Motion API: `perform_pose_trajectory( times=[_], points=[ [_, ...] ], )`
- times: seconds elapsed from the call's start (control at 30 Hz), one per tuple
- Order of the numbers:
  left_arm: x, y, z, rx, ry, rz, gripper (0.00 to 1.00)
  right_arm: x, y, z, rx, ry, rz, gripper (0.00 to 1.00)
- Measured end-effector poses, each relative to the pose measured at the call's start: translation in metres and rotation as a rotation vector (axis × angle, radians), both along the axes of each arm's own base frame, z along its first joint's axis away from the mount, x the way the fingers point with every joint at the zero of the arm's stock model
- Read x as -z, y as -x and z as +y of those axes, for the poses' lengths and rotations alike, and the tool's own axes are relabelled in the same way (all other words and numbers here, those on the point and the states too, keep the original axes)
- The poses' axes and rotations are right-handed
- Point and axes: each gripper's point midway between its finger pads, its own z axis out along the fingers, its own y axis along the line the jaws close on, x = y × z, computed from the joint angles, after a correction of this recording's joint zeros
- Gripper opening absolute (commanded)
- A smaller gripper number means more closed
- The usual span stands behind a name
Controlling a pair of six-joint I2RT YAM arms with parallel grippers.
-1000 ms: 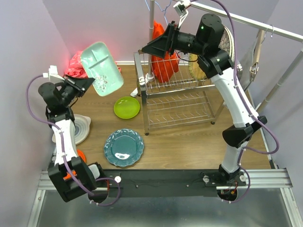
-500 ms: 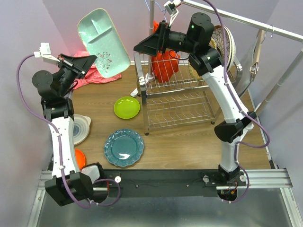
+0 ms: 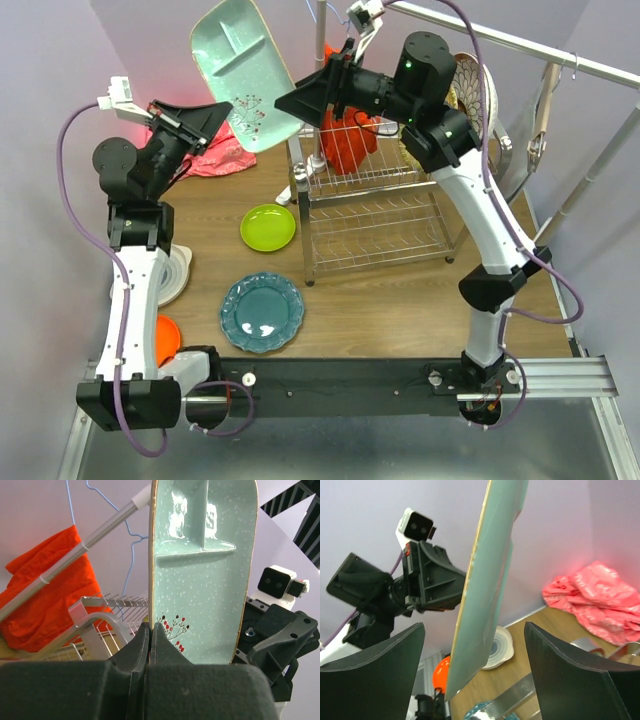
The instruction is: Load the plates into the dish rack
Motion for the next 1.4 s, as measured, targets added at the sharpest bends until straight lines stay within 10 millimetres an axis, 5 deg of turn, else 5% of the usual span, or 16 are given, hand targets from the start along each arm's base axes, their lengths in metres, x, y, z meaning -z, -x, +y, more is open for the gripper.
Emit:
perform_pose_trajectory(
  times=[0.37,0.8,1.03,1.17,1.27,1.33,1.4],
  points=[
    [0.007,-0.006,-0.061,0.067,0.056,0.05,0.0,-0.009,-0.012,-0.034,0.221,0.025,-0.022,0.74],
    [0.004,-0.015,-0.102,0.089,0.051,0.043,0.0,-0.008,-0.021,-0.075,0.432,0.083,-0.021,0.5],
    [-0.004,-0.011,-0.119,0.117,0.038,0.007,0.0,-0.012,-0.018,-0.096,0.504,0.095,-0.039,0.29],
    [-0.008,-0.011,-0.128,0.132,0.033,-0.01,0.0,-0.013,-0.021,-0.108,0.558,0.114,-0.062,0.0],
    [-0.014,-0.012,-0.134,0.134,0.031,-0.031,0.0,-0.011,-0.029,-0.119,0.613,0.135,-0.079,0.0],
    [-0.014,-0.014,-0.139,0.137,0.025,-0.036,0.08,-0.012,-0.031,-0.124,0.635,0.147,-0.097,0.0],
    [-0.014,-0.016,-0.142,0.142,0.023,-0.039,0.27,-0.014,-0.032,-0.128,0.653,0.156,-0.113,0.0]
  ],
)
